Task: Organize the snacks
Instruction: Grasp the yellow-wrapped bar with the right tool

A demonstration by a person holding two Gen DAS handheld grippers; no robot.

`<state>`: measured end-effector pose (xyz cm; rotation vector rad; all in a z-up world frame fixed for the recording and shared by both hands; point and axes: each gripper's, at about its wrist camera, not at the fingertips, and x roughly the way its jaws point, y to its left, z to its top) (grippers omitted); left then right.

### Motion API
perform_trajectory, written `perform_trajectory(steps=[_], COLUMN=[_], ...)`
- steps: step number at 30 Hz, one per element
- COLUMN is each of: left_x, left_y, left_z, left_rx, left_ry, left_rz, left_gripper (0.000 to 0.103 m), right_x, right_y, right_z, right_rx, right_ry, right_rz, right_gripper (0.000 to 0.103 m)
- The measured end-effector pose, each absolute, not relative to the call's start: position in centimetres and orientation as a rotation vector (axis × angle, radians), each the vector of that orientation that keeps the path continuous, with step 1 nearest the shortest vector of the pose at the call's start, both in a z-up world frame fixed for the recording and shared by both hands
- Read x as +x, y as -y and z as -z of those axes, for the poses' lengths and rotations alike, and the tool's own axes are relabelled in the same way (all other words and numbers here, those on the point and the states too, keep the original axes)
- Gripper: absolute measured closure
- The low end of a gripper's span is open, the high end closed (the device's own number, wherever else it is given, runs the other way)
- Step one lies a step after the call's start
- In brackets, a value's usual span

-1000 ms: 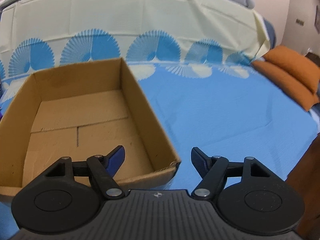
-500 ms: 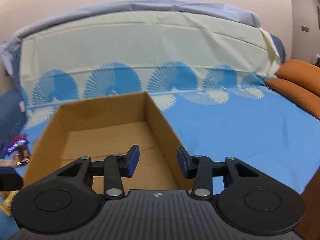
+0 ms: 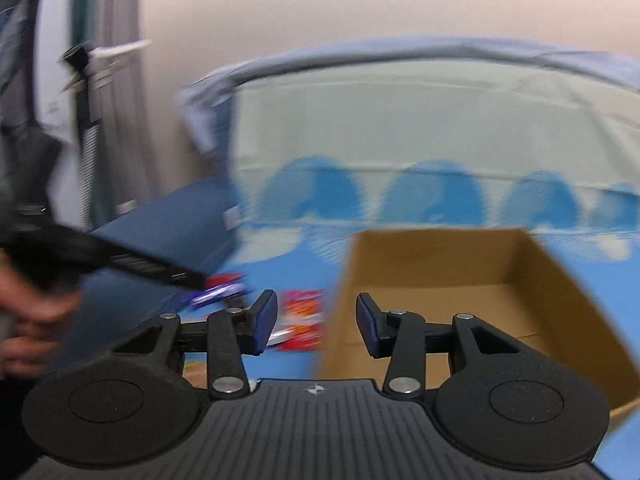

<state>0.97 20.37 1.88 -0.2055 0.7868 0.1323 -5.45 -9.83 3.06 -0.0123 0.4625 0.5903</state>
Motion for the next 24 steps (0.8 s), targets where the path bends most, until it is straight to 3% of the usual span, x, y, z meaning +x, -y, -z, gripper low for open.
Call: perform_trajectory(steps=[3, 7, 9, 11, 14, 20, 22, 24], left_x=[1.7, 2.4, 3.1, 3.6, 3.9, 4.8, 5.0, 5.1], left_y=[-25.1, -26.5, -26.1, -25.0, -23.9, -23.5, -23.2, -23.1], left_z=[0.6, 2.3, 2.7, 3.3, 4.6, 6.4, 6.7, 6.9], left_rx=[-0.401, -0.425, -0.394, -0.331, -0.247, -0.188, -0.174, -0.161], left_ry=[-0.930, -1.007, -1.032, -1.059, -1.118, -1.156, -1.168, -1.171], left_rz=[-0.283, -0.381, -0.382, -0.399, -0.450, -0.483, -0.482, -0.481], left_gripper=[0.045, 0.034, 0.023, 0.018, 0.018, 0.013, 0.011, 0.012], right_x=[-5.3, -4.6, -3.7, -3.3, -2.9, -2.3, -2.0, -2.1], right_y=[5.9, 1.9, 0.3, -0.8, -2.0, -3.3, -3.5, -3.1], right_z=[-1.6, 1.1, 2.8, 4.5, 6.2, 7.9, 8.7, 9.2], right_rx=[-0.009, 0.010, 0.023, 0.008, 0.004, -0.045, -0.058, -0.080], right_ry=[-0.556, -0.705, -0.794, -0.861, -0.931, -0.977, -1.002, -0.990], right_rz=[-0.670, -0.715, -0.713, -0.707, -0.689, -0.673, -0.664, -0.661], right_gripper=[0.057, 0.057, 0.057, 0.052, 0.043, 0.043, 0.063, 0.076])
